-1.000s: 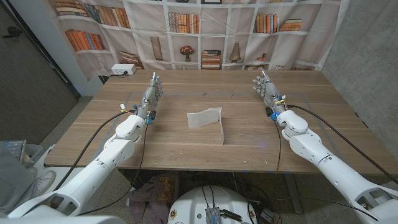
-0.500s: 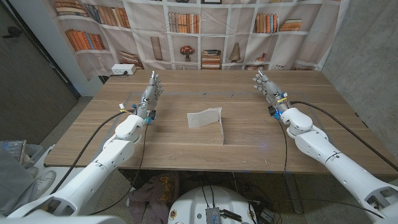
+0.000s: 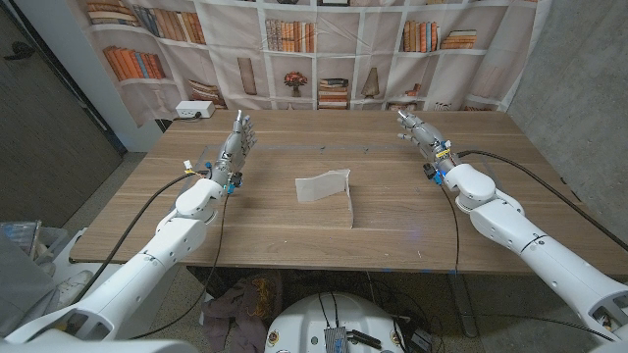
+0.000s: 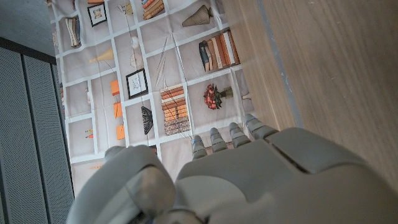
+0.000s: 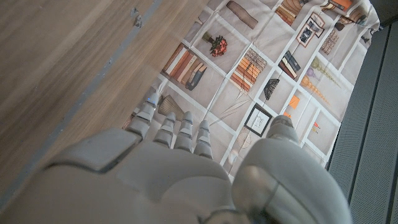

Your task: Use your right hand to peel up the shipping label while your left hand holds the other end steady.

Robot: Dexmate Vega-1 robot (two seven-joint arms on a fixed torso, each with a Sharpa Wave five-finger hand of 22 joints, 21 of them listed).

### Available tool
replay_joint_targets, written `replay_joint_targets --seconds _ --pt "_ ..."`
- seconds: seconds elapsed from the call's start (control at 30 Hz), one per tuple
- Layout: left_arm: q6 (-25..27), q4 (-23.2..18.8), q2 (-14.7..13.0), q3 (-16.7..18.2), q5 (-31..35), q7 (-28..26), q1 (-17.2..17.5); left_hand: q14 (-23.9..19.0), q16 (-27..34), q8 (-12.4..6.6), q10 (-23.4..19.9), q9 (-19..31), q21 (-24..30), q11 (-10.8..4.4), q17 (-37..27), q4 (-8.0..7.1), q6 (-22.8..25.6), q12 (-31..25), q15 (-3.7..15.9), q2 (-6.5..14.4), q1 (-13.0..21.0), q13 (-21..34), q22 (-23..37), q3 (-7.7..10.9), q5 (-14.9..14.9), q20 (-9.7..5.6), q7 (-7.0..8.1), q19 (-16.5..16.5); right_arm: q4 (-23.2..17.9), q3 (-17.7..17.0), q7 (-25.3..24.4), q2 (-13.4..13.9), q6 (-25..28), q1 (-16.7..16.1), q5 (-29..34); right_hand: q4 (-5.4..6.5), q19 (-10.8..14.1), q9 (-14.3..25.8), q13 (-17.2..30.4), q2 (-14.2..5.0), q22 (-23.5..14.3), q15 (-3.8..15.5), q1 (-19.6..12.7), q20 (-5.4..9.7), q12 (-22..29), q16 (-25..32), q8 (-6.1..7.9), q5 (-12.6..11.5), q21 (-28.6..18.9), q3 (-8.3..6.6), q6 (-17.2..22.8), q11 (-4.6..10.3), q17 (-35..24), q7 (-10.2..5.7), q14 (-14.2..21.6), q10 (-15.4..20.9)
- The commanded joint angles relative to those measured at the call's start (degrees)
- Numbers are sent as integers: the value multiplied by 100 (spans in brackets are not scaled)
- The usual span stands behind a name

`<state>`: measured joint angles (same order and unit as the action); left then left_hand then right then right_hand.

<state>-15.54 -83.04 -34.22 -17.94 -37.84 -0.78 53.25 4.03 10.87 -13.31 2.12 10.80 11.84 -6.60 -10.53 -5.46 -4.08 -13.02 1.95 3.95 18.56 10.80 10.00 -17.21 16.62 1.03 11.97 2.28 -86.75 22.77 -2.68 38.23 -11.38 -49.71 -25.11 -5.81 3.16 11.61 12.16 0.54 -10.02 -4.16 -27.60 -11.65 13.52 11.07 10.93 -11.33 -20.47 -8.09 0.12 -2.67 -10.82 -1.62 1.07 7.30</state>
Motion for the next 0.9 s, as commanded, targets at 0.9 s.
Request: replay_joint_targets --seconds 0.9 --pt "415 -287 -226 -65 208 -151 -59 34 15 11 -215 31 -20 5 -7 1 170 -35 281 2 91 16 19 -50 51 31 13 33 -1977 75 -427 1365 1423 -426 1755 -83 8 104 96 -11 -39 42 -153 185 228 45 502 48 321 46 1055 34 -26 -69 40 250"
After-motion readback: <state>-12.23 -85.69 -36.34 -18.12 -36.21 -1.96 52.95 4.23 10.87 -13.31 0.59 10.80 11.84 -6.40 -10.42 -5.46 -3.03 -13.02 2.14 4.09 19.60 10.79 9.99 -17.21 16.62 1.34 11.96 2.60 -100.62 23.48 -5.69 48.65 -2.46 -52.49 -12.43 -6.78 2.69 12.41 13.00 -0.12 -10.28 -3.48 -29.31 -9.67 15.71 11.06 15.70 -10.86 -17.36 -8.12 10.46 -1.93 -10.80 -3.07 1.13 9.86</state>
